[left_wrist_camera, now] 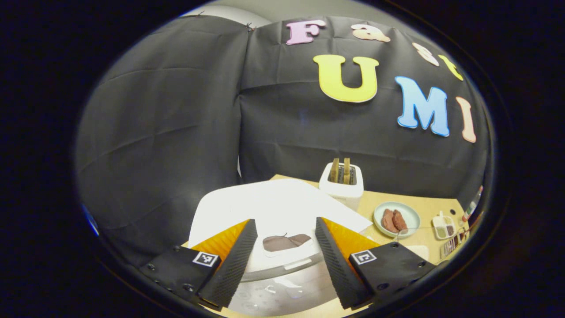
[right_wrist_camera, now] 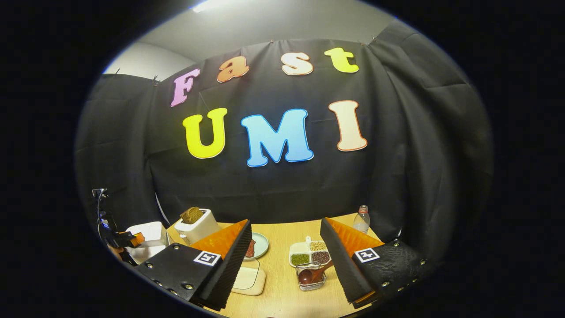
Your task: Close the left gripper, press the button to open the rice cooker; take a wooden spoon from the chopstick holder with the right hand, scoop a spoonful of rice and pour it into the rice cooker, then put the wooden spoon back into the chopstick holder.
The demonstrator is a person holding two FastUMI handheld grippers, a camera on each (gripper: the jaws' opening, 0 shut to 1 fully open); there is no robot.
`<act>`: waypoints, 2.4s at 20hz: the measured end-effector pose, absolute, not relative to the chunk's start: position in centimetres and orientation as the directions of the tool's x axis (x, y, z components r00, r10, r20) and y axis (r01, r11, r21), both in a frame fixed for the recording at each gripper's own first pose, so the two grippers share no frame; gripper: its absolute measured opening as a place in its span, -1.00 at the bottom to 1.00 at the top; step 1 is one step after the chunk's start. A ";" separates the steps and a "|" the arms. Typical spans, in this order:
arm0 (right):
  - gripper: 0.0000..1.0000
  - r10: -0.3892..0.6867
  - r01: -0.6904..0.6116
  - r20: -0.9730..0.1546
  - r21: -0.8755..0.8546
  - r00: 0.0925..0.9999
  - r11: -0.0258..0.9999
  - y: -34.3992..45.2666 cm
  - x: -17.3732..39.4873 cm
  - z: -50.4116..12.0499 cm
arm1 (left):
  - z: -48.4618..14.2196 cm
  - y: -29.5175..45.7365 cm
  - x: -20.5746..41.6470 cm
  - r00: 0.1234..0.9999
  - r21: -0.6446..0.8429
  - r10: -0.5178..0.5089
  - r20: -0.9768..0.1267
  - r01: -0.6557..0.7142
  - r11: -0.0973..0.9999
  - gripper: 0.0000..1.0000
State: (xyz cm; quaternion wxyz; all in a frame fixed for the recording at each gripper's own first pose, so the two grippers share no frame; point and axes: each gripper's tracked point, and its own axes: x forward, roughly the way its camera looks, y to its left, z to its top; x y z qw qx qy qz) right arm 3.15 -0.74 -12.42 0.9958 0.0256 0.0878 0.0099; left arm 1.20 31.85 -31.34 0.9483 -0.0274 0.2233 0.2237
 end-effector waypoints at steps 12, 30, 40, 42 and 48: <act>0.89 0.015 -0.005 -0.185 0.056 0.983 0.998 -1.3 2.4 -12.6 | -31.5 31.0 1.3 0.803 -0.008 0.380 -0.459 -0.431 0.902 0.94; 0.89 0.062 -0.062 -0.020 0.035 0.998 0.997 0.9 0.8 -1.8 | -1.5 6.6 1.5 0.998 -0.038 0.054 -0.027 -0.055 0.998 0.97; 0.89 0.135 -0.134 -0.004 0.096 0.991 0.986 1.1 0.6 -0.6 | -0.7 4.4 -0.3 0.994 -0.042 0.094 -0.049 -0.096 0.995 0.94; 0.88 0.123 -0.121 -0.005 0.113 0.992 0.986 0.7 0.6 -0.4 | -0.5 4.0 -0.6 0.995 -0.056 0.088 -0.037 -0.089 0.994 0.95; 0.88 0.000 0.000 -0.006 0.093 1.000 0.996 -0.5 -1.7 -0.2 | -0.2 4.2 -1.4 0.999 -0.071 0.009 -0.038 -0.012 0.997 0.96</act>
